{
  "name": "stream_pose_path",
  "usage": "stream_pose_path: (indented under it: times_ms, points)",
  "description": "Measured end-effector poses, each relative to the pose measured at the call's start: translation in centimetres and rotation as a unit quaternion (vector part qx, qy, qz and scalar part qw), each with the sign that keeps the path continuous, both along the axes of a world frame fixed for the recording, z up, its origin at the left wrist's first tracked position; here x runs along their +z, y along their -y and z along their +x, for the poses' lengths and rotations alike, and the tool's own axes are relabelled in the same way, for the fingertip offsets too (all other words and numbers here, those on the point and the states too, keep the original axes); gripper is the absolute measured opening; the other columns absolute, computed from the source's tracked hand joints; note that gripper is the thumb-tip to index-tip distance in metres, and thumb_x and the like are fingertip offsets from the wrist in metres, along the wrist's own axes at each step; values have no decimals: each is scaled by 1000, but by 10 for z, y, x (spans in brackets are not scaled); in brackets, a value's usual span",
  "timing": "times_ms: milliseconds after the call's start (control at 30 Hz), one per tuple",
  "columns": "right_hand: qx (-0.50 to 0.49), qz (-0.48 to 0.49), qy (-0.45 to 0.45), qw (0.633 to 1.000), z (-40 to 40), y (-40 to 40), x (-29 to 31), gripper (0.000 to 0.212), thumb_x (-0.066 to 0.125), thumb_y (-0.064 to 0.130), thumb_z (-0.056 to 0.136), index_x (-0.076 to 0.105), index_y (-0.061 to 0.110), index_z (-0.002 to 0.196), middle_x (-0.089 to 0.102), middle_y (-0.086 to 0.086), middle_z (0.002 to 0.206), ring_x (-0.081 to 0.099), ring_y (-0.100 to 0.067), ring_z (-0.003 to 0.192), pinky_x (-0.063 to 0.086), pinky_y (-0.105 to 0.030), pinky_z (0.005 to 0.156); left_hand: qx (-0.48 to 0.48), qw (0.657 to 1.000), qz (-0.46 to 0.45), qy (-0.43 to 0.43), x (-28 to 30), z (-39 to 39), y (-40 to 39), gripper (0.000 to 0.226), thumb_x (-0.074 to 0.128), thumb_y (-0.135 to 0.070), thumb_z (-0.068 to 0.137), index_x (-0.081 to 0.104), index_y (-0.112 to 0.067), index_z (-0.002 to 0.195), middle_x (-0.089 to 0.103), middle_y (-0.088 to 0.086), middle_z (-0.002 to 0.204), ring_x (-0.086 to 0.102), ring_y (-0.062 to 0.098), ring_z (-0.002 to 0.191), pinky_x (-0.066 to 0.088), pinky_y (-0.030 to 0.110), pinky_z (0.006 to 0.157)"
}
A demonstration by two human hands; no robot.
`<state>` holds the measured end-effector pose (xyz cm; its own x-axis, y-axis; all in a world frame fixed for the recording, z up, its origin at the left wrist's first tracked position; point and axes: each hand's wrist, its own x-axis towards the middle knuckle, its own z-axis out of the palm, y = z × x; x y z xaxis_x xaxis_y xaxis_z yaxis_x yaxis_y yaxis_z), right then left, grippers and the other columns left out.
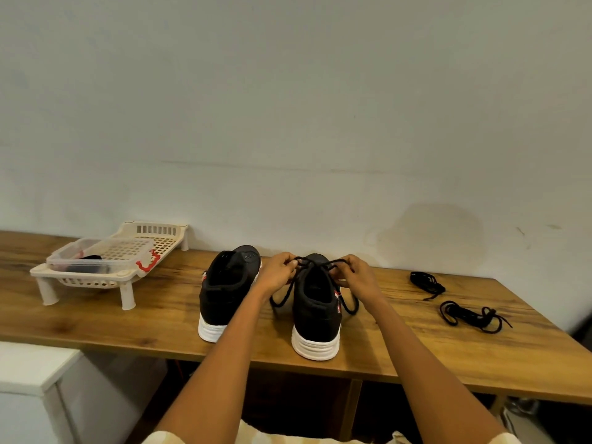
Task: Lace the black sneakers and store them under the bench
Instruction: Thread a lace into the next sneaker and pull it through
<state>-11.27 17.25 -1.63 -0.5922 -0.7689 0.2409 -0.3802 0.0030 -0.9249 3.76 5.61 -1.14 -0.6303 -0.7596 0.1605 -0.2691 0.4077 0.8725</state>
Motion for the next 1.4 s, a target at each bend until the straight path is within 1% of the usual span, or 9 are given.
stream_pose_path:
  times_ms: [200,333,600,733,833,933,1033,1233,1400]
  points:
    - [1,12,9,1000,0,-7,4,24,59,26,93,51,6,105,66,-12,94,66,-20,84,57,-25,71,-22,992,90,-82,4,3,-4,26,43,-23,101,58,-2,105,62,10,97,61,18,78,51,23,71]
    - [62,123,-86,987,-10,-15,11,51,66,55,78,61,5,86,68,-10,84,68,-26,88,56,-40,86,-89,996,9,3,7,13,-1,30,53,-32,95,63,-5,85,60,0,74,58,7,68,48,14,66]
    - [115,140,-100,978,-8,-31,20,25,60,21,92,61,13,68,61,7,63,57,-2,66,51,-23,73,-41,988,119,-92,16,9,-2,25,41,-21,101,59,-6,94,61,5,94,59,18,86,50,31,77]
    - [-24,76,-88,993,-24,-40,18,24,54,20,91,60,7,72,58,-11,73,51,-17,76,50,-44,77,3,814,400,-422,25,9,-1,38,26,-17,104,49,-10,75,59,10,83,57,26,76,53,38,74]
    - [-50,68,-39,996,-28,-44,16,22,45,17,95,58,7,81,58,-2,81,55,-16,85,47,-32,77,6,733,478,-483,21,8,5,35,24,-20,104,36,-14,72,44,5,53,42,23,54,44,49,79]
    - [-40,58,-22,997,-24,-43,17,20,43,18,97,57,7,88,61,-3,88,58,-17,90,47,-27,76,40,856,372,-356,21,4,1,33,32,-18,102,31,-15,69,30,1,48,28,14,39,43,33,55]
    - [-7,96,-60,994,-27,-41,14,22,47,29,98,62,14,93,65,-2,97,59,-16,93,46,-22,73,-2,994,46,-100,20,-2,1,20,45,-22,99,47,-11,83,42,1,63,38,12,51,34,23,52]
    - [119,184,-115,969,-16,-35,8,27,51,44,94,65,22,101,62,11,90,56,-4,86,42,-14,75,-90,990,-94,56,15,0,4,15,63,-27,89,72,-16,94,70,-1,92,58,9,77,47,25,75]
    - [80,120,-127,981,-15,-36,13,36,50,35,96,67,4,89,67,-22,94,60,-23,81,43,-23,73,-101,990,-86,53,12,2,4,10,59,-16,92,64,-12,86,65,2,84,60,16,84,48,30,83]
